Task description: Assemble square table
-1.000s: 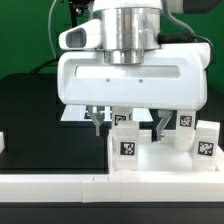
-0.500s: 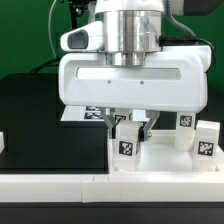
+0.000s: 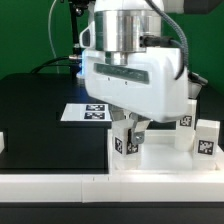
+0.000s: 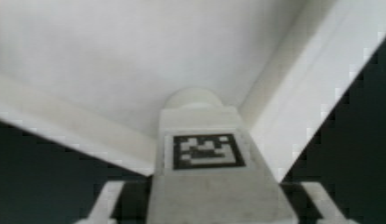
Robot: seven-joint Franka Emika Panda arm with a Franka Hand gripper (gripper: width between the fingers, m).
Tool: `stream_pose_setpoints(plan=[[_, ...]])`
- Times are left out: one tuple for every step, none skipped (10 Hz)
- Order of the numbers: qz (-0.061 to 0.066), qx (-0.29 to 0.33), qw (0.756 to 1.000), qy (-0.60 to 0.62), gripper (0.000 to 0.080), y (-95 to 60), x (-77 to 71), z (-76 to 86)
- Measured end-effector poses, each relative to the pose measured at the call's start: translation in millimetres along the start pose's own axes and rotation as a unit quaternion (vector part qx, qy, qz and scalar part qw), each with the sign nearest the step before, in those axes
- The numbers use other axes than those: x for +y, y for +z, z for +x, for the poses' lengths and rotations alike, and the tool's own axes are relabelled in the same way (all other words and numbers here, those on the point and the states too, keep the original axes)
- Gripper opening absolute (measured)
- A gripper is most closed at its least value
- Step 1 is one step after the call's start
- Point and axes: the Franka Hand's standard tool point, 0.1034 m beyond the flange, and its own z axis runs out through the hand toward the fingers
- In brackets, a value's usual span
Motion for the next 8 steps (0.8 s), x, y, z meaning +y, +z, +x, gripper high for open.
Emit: stream_pose_setpoints(plan=[[0.002, -0.014, 0.994, 0.109, 0.0284, -0.5, -1.3, -2.5], [0.009, -0.025, 0.978, 0.205, 0.0284, -1.1, -3.0, -2.7], [0.009, -0.023, 0.961, 0.276, 0.0284, -2.4, -3.8, -2.0], [0.008, -0.022, 0.953, 0.302, 0.0284, -3.3, -4.1, -1.6], [0.007, -0.023, 0.952, 0.305, 0.0284, -2.6, -2.5, -0.5], [0.003, -0.021, 0.943, 0.332, 0.0285, -0.5, 1.9, 2.0], [0.001, -0.019, 0.94, 0.34, 0.0285, 0.6, 4.6, 3.8], [0.001, -0.019, 0.941, 0.339, 0.0338, 0.6, 4.5, 3.6]])
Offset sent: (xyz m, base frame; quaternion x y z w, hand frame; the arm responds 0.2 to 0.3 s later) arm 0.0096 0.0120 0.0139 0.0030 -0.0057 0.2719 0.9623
